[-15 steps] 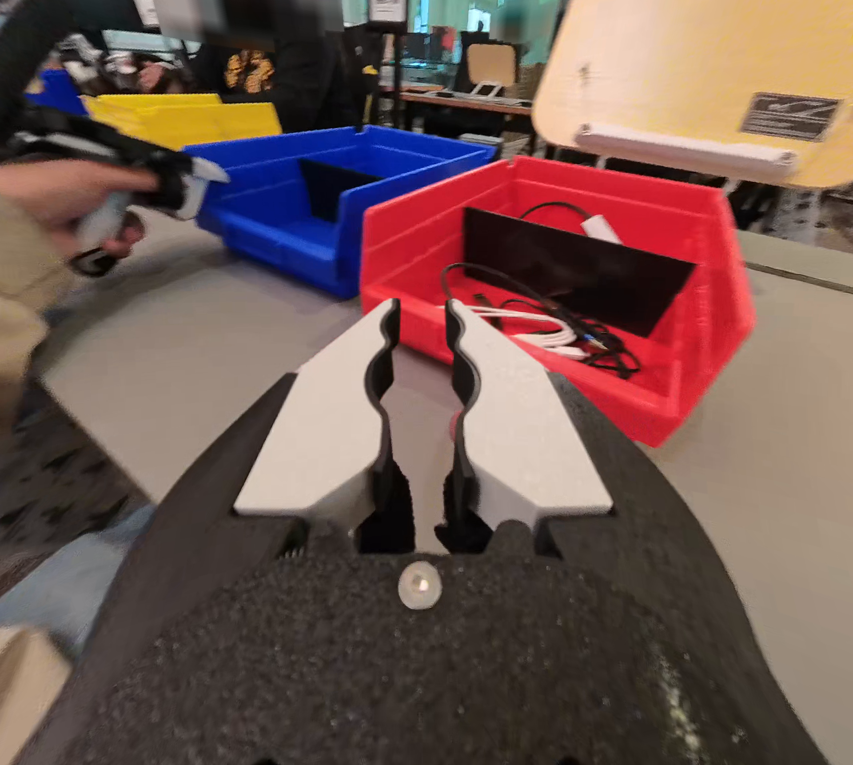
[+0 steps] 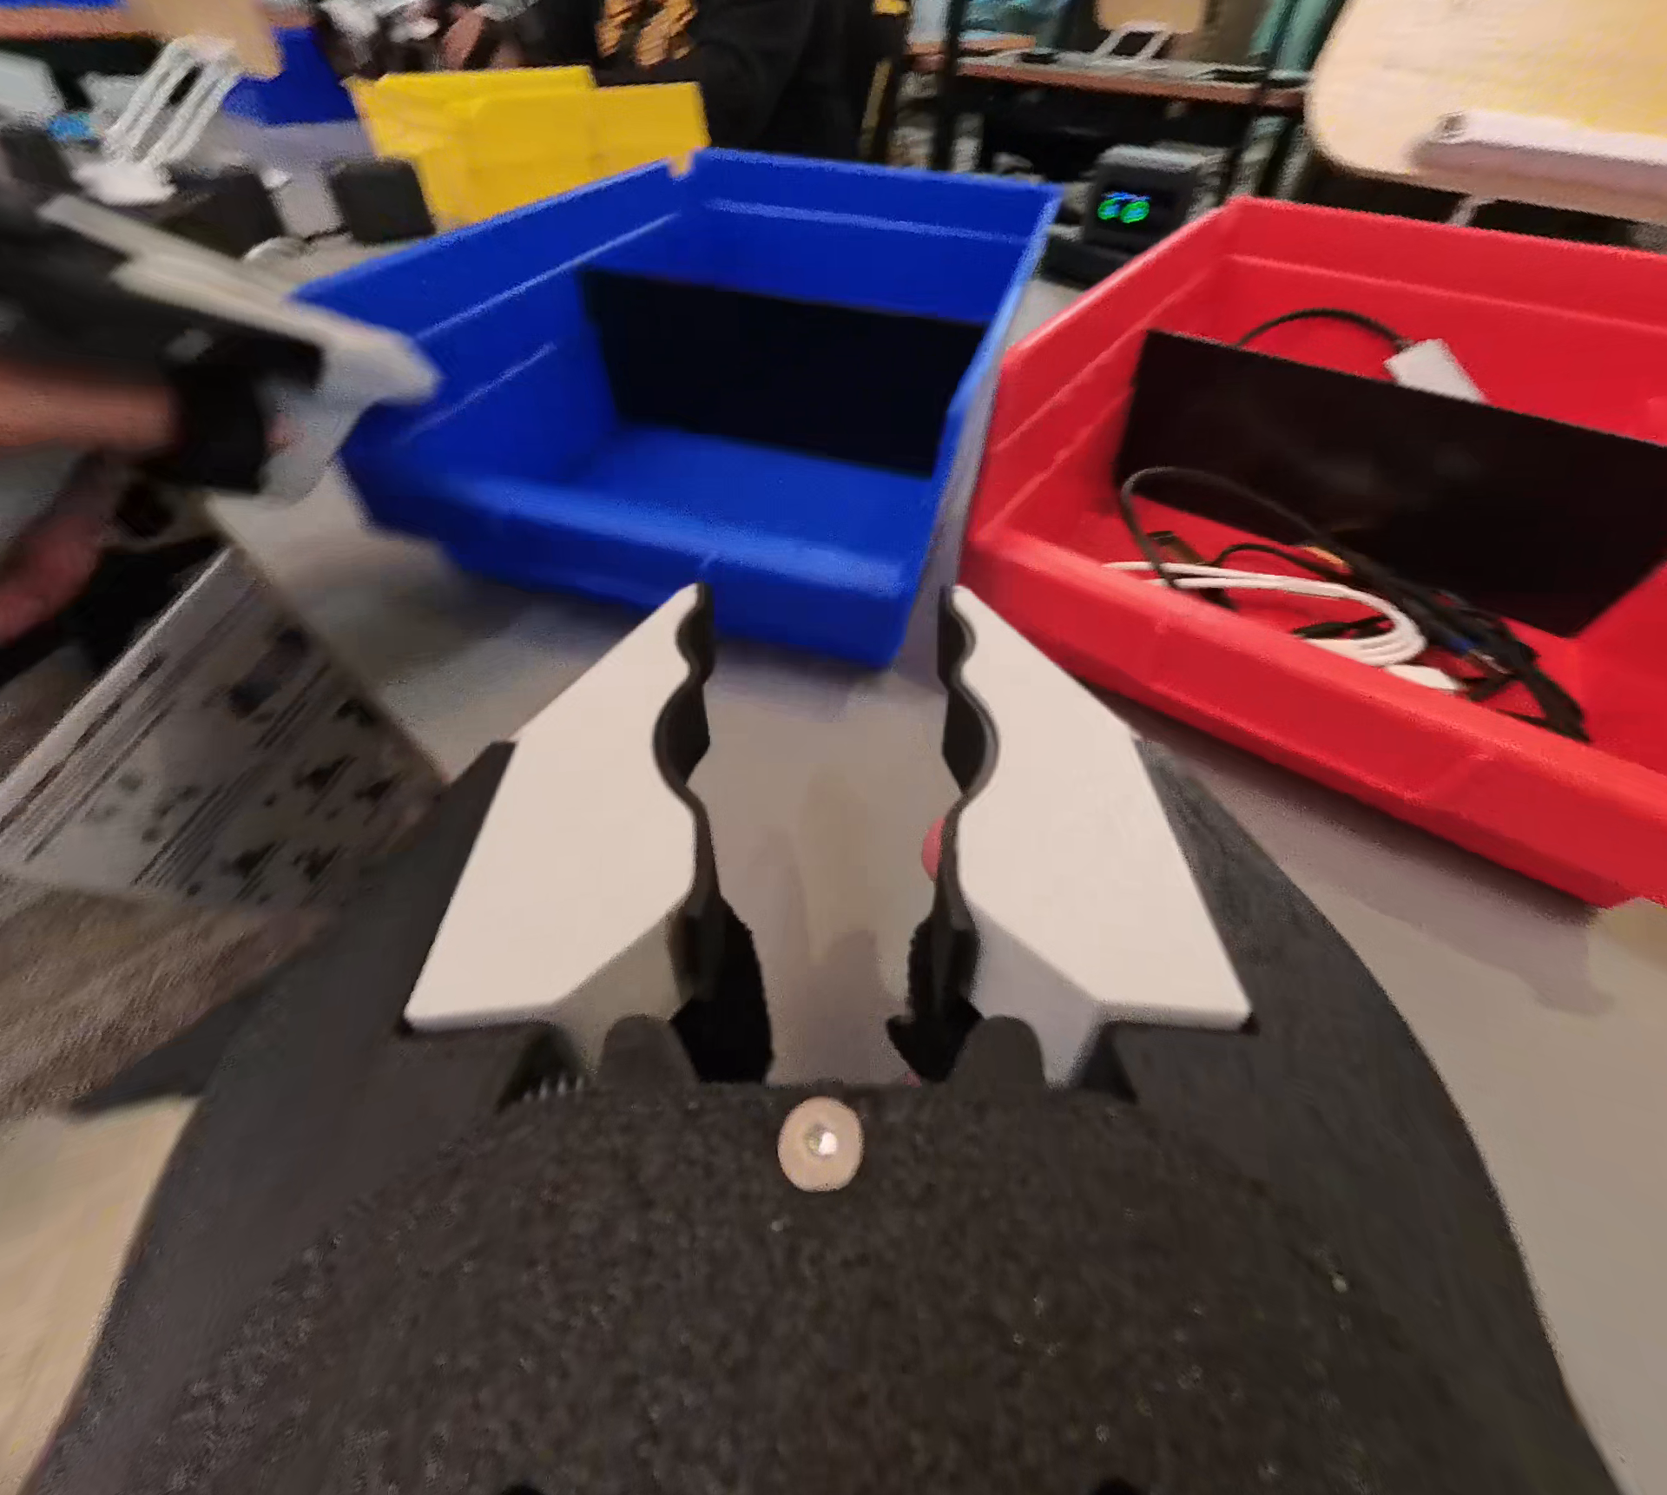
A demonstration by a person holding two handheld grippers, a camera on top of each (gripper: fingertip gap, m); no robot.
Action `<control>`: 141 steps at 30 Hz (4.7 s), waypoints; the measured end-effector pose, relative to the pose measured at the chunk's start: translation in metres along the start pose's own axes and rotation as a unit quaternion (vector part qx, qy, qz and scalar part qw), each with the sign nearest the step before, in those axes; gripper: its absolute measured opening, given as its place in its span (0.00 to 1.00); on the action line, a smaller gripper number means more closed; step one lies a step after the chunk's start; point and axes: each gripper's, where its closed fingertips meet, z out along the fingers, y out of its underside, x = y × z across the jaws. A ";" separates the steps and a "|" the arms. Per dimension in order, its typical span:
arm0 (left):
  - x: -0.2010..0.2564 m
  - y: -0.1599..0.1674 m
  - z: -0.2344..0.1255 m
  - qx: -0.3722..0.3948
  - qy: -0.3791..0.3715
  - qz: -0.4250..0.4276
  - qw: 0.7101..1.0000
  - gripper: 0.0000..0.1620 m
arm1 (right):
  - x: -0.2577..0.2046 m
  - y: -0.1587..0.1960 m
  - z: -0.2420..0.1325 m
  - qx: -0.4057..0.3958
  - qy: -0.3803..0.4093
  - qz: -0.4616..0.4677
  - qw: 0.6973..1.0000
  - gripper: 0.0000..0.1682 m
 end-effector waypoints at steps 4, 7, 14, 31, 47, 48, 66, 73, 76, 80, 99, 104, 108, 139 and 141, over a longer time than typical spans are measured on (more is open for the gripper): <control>0.008 0.019 -0.032 0.006 0.009 -0.017 1.000 0.04 | 0.009 -0.015 0.022 0.006 0.031 0.024 0.999 0.31; 0.012 0.025 -0.056 0.027 0.010 -0.028 0.999 0.04 | 0.006 -0.004 0.031 -0.025 0.019 0.052 0.998 0.18; 0.032 0.011 -0.096 0.126 -0.065 0.031 0.989 0.05 | 0.017 -0.026 0.009 -0.002 0.070 0.018 0.997 0.01; 0.279 -0.220 -0.069 0.378 0.084 0.082 0.918 0.05 | 0.288 -0.163 -0.159 0.189 0.338 -0.013 0.922 0.00; 0.495 -0.130 0.068 0.147 0.213 0.077 0.963 0.05 | 0.469 0.053 -0.202 -0.093 0.333 0.078 0.935 0.01; 0.495 -0.130 0.068 0.147 0.202 0.088 0.964 0.05 | 0.471 0.053 -0.200 -0.081 0.333 0.095 0.935 0.01; 0.211 -0.128 -0.003 0.207 0.118 0.039 0.970 0.18 | 0.410 -0.070 -0.207 0.099 0.364 0.032 0.926 0.18; 0.182 -0.092 0.042 0.152 0.142 0.027 0.978 0.32 | 0.228 -0.038 -0.050 0.037 0.137 0.074 0.987 0.28; 0.196 -0.091 0.055 0.147 0.149 0.042 0.977 0.26 | 0.230 0.004 -0.016 -0.030 0.204 0.076 0.976 0.32; 0.199 -0.084 0.079 0.106 0.131 0.035 0.985 0.06 | 0.239 0.021 0.005 -0.065 0.239 0.094 0.964 0.08; -0.069 -0.096 0.106 0.152 0.083 -0.023 0.985 0.02 | 0.036 -0.030 0.158 -0.043 0.238 0.050 0.969 0.04; -0.068 -0.081 0.125 0.115 0.064 -0.035 0.991 0.02 | 0.039 -0.015 0.170 -0.069 0.198 0.044 0.977 0.06; -0.063 -0.076 0.122 0.100 0.060 -0.029 0.993 0.02 | 0.037 -0.028 0.153 -0.057 0.101 0.031 0.993 0.12; 0.005 -0.060 0.049 0.125 0.159 -0.090 0.975 0.03 | 0.382 0.057 -0.205 -0.034 0.344 0.084 0.935 0.17; 0.001 -0.062 0.051 0.127 0.154 -0.097 0.975 0.03 | 0.380 0.057 -0.204 -0.037 0.344 0.070 0.936 0.17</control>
